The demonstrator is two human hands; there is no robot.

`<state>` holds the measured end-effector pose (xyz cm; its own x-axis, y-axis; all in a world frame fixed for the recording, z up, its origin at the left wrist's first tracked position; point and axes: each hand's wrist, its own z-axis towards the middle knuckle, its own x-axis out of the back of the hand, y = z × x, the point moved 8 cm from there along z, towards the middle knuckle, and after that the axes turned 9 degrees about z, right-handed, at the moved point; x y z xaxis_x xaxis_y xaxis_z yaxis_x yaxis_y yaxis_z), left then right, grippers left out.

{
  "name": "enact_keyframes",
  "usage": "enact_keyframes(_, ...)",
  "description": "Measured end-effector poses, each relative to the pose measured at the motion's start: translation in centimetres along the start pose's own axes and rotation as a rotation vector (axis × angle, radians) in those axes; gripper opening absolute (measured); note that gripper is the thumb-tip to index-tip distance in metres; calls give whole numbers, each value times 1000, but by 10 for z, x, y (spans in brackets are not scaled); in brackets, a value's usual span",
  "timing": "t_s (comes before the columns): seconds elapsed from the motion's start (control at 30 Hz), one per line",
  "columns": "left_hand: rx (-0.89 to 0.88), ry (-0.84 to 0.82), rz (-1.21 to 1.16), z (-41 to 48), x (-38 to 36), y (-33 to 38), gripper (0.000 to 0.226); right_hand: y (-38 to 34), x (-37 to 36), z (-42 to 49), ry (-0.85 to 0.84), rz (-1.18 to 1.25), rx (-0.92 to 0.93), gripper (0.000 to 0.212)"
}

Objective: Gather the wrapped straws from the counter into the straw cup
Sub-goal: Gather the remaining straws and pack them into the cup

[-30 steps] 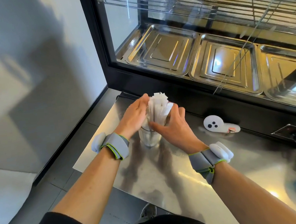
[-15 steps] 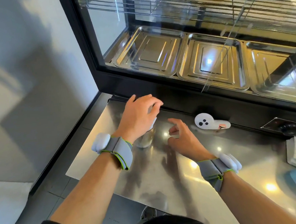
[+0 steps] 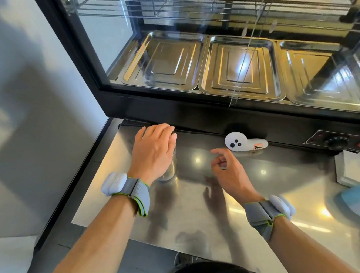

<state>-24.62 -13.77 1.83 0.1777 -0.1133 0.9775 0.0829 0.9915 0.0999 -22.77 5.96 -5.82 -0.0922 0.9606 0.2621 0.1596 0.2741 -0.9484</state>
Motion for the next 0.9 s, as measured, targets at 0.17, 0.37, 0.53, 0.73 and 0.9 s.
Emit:
enact_keyframes(0.17,-4,2,-19,0,3,2,48,9,4,-3,23,13,3,36)
enact_keyframes(0.37,-25,39,-5,-2,10,2,39,21,16,-6,52,35,-4,35)
enact_keyframes(0.53,-52,158,-245,-14,32,23,35,35,34,-6,130,62,-62,24)
enact_keyframes(0.73,-230,61,-375,-27,27,67,30,45,54,-9,170,52,-82,13)
enact_keyframes(0.9,-285,141,-323,-28,29,83,24,44,74,-13,216,64,-72,13)
